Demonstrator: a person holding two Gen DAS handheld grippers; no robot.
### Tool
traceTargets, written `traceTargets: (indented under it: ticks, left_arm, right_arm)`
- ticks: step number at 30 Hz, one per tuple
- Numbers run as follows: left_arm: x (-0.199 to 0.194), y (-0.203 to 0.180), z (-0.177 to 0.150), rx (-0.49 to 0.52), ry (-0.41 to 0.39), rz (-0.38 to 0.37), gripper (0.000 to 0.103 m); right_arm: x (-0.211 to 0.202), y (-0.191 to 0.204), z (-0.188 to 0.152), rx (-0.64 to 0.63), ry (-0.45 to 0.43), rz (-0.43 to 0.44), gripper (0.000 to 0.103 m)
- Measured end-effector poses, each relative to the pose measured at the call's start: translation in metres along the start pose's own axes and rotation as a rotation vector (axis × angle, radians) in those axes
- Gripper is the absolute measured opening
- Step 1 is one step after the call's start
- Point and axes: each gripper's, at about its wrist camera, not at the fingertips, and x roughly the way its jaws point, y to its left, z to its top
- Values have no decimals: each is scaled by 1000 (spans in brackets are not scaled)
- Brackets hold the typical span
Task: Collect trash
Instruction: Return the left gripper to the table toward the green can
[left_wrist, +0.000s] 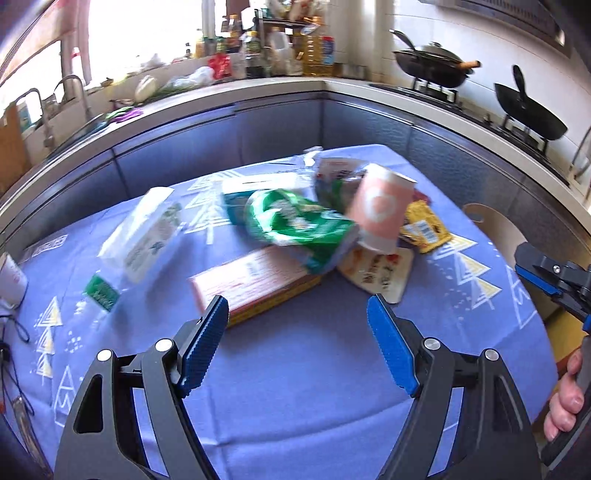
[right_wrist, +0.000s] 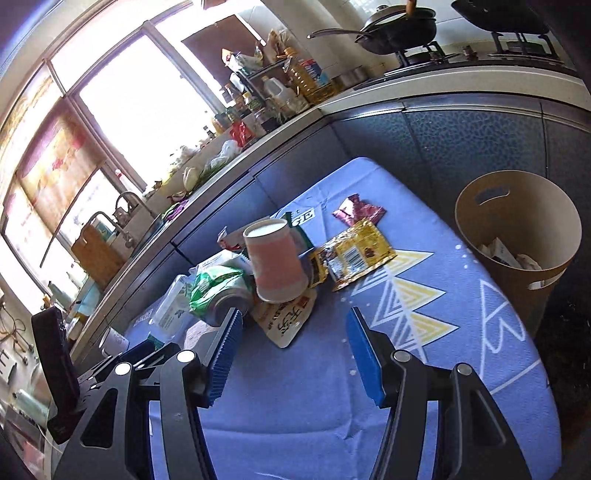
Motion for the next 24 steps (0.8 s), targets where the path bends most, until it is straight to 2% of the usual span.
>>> traceTargets:
  ticks: [6,18,24]
  left_arm:
    - [3,33,-6,-61,8,42,77]
    - [13,73,-23,-133,35,62,78]
    - [17,85,-26,-101,10,37,84]
  right_arm:
    - [16,26,-8,-50,42,14,59]
    - [35,50,-19,-88,99,7,59]
    - [46,57,-22,-95,127,8,59]
